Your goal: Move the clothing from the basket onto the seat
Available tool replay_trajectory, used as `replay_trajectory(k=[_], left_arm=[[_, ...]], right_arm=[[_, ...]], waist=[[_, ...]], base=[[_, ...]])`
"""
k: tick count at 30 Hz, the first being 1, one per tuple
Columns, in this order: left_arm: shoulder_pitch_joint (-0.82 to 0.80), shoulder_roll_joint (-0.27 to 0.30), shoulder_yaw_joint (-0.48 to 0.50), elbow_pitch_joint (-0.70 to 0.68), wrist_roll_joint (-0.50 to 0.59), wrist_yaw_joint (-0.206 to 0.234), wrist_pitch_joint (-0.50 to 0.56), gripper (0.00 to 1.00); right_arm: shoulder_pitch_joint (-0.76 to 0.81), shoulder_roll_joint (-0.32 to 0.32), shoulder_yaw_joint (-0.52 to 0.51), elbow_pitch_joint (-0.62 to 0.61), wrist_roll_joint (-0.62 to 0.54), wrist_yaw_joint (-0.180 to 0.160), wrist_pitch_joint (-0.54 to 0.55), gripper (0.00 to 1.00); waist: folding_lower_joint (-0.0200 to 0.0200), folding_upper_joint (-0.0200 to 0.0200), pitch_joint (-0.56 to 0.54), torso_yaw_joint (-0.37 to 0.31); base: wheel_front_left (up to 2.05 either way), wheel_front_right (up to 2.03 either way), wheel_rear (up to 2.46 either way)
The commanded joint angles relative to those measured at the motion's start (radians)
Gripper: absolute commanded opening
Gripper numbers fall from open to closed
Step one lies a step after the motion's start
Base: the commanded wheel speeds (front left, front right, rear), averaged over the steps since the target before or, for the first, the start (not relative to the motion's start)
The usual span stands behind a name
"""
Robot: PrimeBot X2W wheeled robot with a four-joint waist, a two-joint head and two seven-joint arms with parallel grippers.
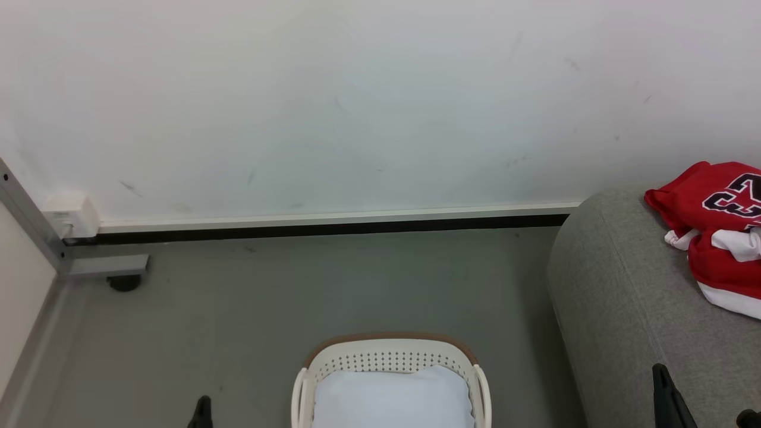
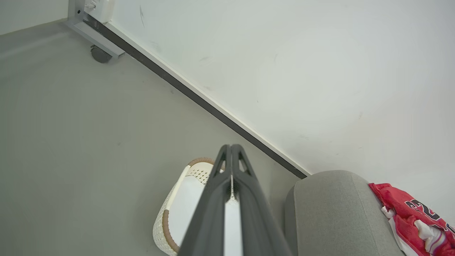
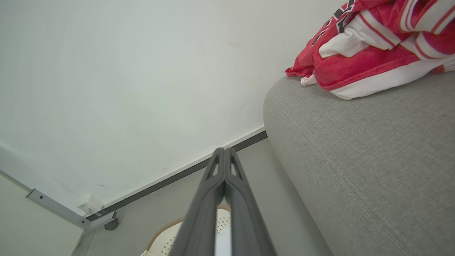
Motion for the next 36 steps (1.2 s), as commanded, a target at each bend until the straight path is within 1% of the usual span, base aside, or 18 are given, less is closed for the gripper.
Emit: replay_trajectory(k=[1,13,14,36], left_arm=[[-0.027,0.001,0.011,-0.014,-0.044,-0.008,0.011,0.00],[-0.054,-0.001,0.035,-0.016,-0.197,-0.030,0.054,0.00],[-0.054,-0.001,0.035,-0.016,-0.197,-0.030,0.054,0.00],[-0.095,-0.005,0.072,-0.019,-0.435,-0.064,0.121,0.00]], right_arm=[[-0.028,-0.008,-0.006,-0.016,0.044,-0.001,0.010,0.00],[-0.049,-0.009,-0.020,-0.019,0.216,-0.001,0.054,0.00],[-0.049,-0.009,-0.020,-0.019,0.216,-0.001,0.054,0.00],[-0.079,-0.011,-0.042,-0.023,0.485,-0.001,0.121,0.00]], waist=[[0.0000,-0.0001,0.001,0.001],[0.0000,-0.0001,0.006,0.008],[0.0000,-0.0001,0.006,0.008],[0.0000,-0.0001,0.016,0.022]], base=[[0.00,0.00,0.00],[0.00,0.00,0.00],[0.00,0.00,0.00],[0.00,0.00,0.00]])
